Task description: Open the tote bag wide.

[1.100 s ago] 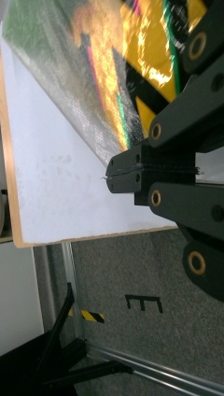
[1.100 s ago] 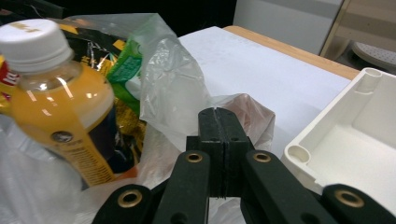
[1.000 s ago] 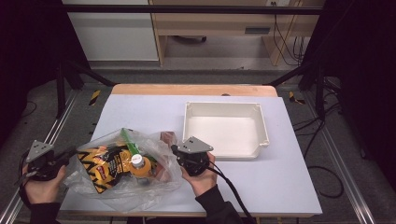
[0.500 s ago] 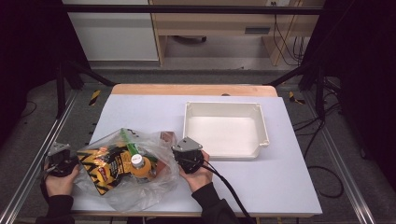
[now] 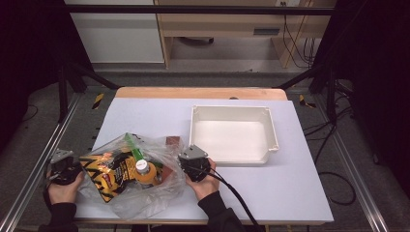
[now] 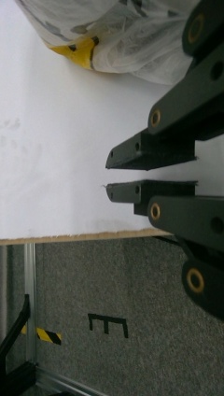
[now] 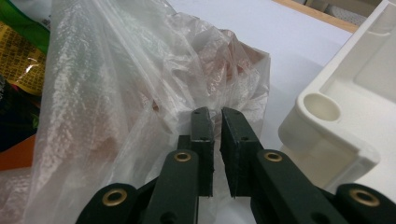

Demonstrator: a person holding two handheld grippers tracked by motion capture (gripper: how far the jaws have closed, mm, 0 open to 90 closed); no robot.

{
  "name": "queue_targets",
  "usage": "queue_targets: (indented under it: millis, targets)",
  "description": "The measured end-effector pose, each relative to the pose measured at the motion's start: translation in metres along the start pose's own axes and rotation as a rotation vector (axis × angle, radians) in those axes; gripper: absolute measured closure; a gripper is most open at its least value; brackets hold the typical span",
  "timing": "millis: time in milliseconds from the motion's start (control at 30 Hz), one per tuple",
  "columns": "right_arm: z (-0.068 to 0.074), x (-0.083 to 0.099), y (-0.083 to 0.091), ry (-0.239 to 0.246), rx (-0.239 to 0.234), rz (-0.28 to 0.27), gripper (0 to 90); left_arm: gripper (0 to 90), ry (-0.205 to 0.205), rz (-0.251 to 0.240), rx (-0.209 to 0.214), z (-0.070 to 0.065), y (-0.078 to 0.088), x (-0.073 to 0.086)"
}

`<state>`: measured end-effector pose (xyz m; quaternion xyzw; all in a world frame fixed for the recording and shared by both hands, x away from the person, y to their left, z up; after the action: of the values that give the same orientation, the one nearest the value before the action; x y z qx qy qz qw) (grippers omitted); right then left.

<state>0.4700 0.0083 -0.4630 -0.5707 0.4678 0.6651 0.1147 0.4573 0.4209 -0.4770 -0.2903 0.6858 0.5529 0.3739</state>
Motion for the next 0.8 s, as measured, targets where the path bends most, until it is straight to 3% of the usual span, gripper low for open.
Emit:
queue_targets:
  millis: [33,67,133,400,433,600,800]
  targets:
    - [0.000,-0.001,0.002,-0.007,-0.004,-0.003,79.4,76.4,0.000,0.000,0.000,0.000,0.000,0.000]
    - [-0.001,-0.002,0.005,-0.009,-0.013,-0.017,77.5,74.3,0.027,-0.040,0.004,0.004,0.011,-0.003]
    - [-0.001,-0.005,0.012,-0.019,-0.038,-0.053,72.5,71.0,0.035,-0.081,0.009,0.006,0.022,-0.007]
    - [-0.007,-0.017,0.041,-0.044,-0.104,-0.165,59.4,58.7,-0.002,-0.178,0.005,0.001,0.055,-0.025]
    - [-0.011,-0.021,0.047,-0.054,-0.109,-0.188,56.4,57.6,-0.016,-0.208,0.010,-0.003,0.063,-0.030]
    - [-0.017,-0.030,0.063,-0.082,-0.118,-0.242,52.0,53.9,-0.051,-0.268,0.023,-0.016,0.083,-0.043]
    - [-0.018,-0.040,0.078,-0.087,-0.140,-0.285,51.2,50.4,-0.091,-0.309,0.048,-0.037,0.100,-0.054]
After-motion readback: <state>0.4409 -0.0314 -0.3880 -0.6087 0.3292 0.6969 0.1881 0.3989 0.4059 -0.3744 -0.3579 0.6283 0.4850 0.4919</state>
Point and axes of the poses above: each handheld gripper's, and its own axes: y roughly backward along the jaws, x roughly out of its underside, z roughly to its left, the point moved 1 cm from there along -y, roughly forward along the jaws, and after that the axes turned 2 degrees about -z, right-handed, at the moved point
